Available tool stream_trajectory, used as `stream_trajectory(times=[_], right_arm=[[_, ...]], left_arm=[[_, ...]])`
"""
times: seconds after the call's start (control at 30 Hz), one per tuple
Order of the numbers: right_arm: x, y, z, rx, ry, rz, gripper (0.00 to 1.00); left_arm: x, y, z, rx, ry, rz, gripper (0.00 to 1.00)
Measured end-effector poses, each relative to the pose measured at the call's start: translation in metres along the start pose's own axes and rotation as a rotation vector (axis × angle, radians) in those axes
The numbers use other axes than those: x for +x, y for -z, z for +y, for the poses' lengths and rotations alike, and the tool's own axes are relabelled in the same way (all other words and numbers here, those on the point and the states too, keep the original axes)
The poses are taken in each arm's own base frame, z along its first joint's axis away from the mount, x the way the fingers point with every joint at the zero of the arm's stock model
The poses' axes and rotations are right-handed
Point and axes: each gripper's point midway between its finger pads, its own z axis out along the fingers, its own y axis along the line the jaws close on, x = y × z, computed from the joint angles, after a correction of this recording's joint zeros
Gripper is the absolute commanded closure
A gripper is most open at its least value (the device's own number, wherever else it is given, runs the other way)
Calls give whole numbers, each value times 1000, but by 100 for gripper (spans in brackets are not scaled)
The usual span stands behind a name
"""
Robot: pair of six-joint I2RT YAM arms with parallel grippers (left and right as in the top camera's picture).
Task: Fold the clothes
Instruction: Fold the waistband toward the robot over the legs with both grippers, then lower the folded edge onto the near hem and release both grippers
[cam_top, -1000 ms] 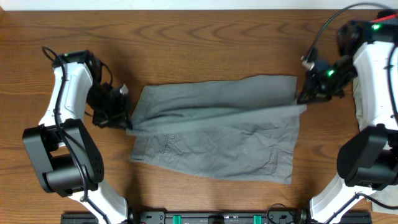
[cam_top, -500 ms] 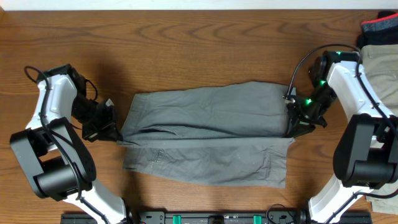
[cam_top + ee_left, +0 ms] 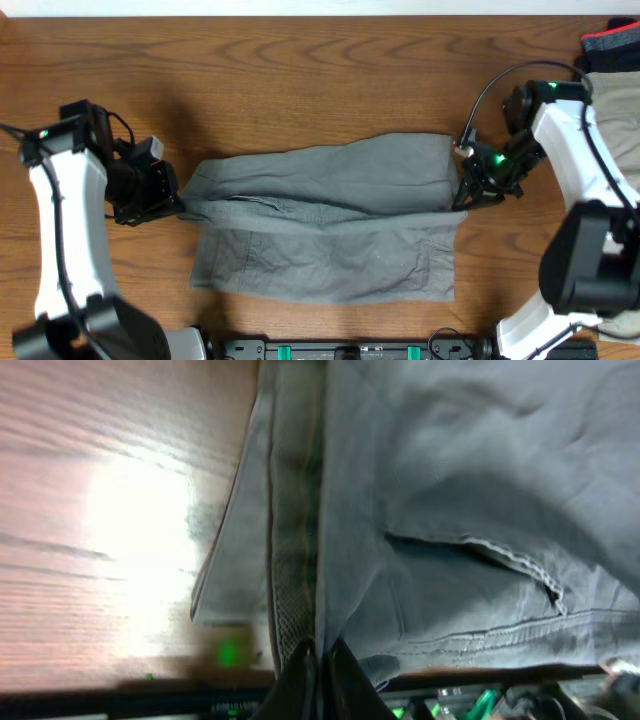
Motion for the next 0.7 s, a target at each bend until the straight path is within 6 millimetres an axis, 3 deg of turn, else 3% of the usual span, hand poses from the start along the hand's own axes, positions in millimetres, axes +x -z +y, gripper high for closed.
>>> stream_trajectory(times=[0.13, 0.33, 0.5, 0.53, 0.7], right_arm=[[2, 20, 15, 10, 74, -103, 99], [24, 33, 39, 17, 153, -131, 99], [41, 23, 55, 10, 171, -53, 99], [44, 18, 56, 12, 160, -32, 99], [59, -15, 28, 99, 11, 66, 99]], left_arm=[[7, 14, -5, -2, -20, -56, 94], [33, 21, -6, -14, 5, 3, 94], [55, 22, 2, -67, 78, 89, 93], [57, 21, 5, -84, 89, 98, 88], [70, -1, 21, -133, 155, 162, 71]])
